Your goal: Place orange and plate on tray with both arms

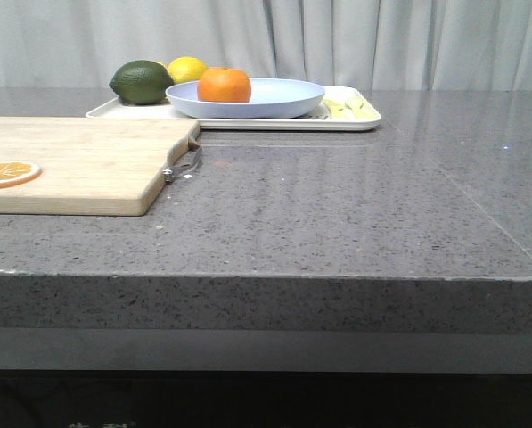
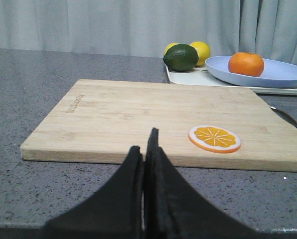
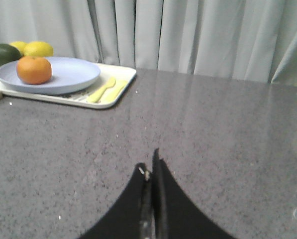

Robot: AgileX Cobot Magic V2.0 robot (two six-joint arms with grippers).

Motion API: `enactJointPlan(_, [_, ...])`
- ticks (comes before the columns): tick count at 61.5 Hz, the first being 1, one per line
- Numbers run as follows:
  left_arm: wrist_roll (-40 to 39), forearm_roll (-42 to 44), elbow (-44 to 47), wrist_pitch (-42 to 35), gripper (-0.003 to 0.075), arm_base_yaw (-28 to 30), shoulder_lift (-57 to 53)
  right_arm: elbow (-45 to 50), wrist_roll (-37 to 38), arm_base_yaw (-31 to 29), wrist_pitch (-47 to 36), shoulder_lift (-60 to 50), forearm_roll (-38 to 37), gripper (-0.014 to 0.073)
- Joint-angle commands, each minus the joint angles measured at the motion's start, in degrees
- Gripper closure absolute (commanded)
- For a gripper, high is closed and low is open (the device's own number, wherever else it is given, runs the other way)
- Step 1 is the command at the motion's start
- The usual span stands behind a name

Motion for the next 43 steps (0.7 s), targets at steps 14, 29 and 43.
enactJointPlan(14, [-0.4,-0.38,0.39,-5.08,0.0738,0.23,-1.22,10.13,0.48,-4.55,-4.72,-7.89,0.32,0.0655])
enactJointPlan(29, [-0.4,-0.38,0.39,-5.08,0.0738,0.23,-1.14,13.84,0.94,-4.55,-2.14,-14.46,0.32,0.0655])
enactJointPlan(43, [-0.4,-0.38,0.39,-5.08,0.0738,0.23,-1.14,13.84,0.94,-4.55,-0.78,-14.37,0.32,0.0655])
